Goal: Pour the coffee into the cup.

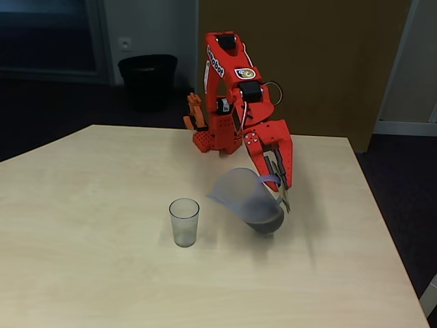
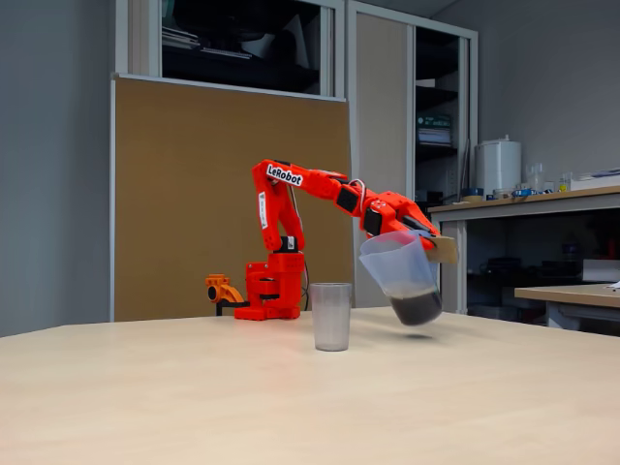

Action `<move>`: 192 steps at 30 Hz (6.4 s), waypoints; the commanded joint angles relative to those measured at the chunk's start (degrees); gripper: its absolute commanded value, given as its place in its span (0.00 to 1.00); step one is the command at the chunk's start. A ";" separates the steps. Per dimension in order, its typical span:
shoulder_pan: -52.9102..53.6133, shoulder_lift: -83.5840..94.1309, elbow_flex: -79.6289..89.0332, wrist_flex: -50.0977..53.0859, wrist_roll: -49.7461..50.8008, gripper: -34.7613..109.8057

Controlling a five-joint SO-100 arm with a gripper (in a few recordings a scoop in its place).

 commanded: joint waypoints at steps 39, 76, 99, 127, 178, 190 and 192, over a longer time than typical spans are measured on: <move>8.17 -3.69 -10.11 -6.59 25.40 0.24; 9.14 -4.66 -4.48 -18.63 35.86 0.24; 10.28 -3.08 -0.97 -23.55 42.98 0.24; 12.04 0.70 3.34 -27.16 48.43 0.24; 12.48 1.14 4.13 -29.71 56.16 0.24; 12.48 1.23 4.31 -29.71 56.34 0.24; 12.48 1.23 4.48 -29.79 56.34 0.24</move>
